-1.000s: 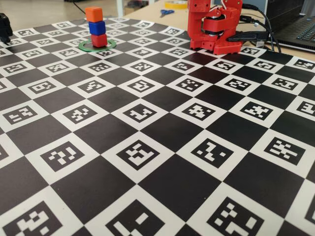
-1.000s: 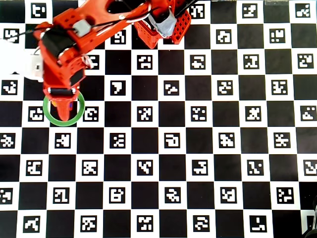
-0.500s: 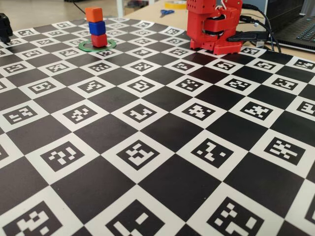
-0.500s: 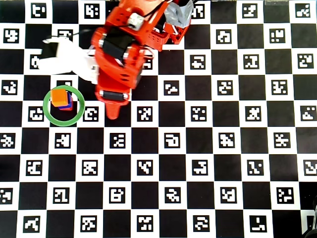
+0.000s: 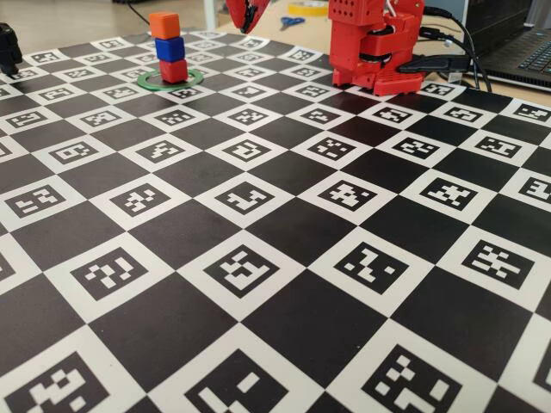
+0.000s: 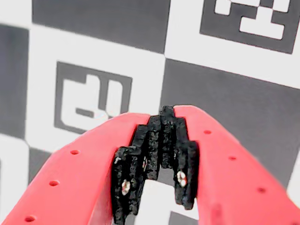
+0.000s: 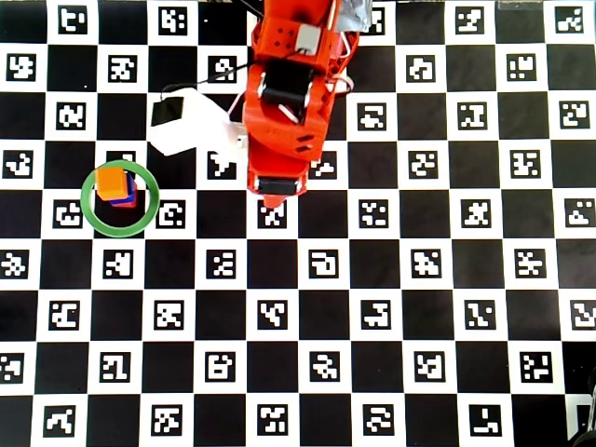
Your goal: Grab the red cube then put it in the green circle then put the blue cube on top and finally the orange cube on top
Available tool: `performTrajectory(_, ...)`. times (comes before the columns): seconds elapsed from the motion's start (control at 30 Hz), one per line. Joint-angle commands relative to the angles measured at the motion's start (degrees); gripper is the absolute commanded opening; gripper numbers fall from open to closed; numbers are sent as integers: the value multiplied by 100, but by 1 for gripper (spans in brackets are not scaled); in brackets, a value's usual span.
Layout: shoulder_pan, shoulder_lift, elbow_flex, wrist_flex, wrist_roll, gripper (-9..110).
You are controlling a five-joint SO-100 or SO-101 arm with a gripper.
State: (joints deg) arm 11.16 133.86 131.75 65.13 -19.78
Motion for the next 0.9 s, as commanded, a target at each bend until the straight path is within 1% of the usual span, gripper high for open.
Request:
performTrajectory(0.0,-193,905,694,-589,-861,-6)
performTrajectory(0.1,-352,1688,1556,-1169,-1837,-6)
performTrajectory(0.33,-492,2760,2751,-1310,-3243,-6)
performTrajectory(0.4,-501,3103,3023,-1151,-3463,-6)
performTrajectory(0.57,-703,3524,3278,-264,-3709,-6)
performTrajectory(0.77,-686,4043,3850,211,-4245,-6)
performTrajectory(0.87,-703,4271,4087,439,-4298,-6)
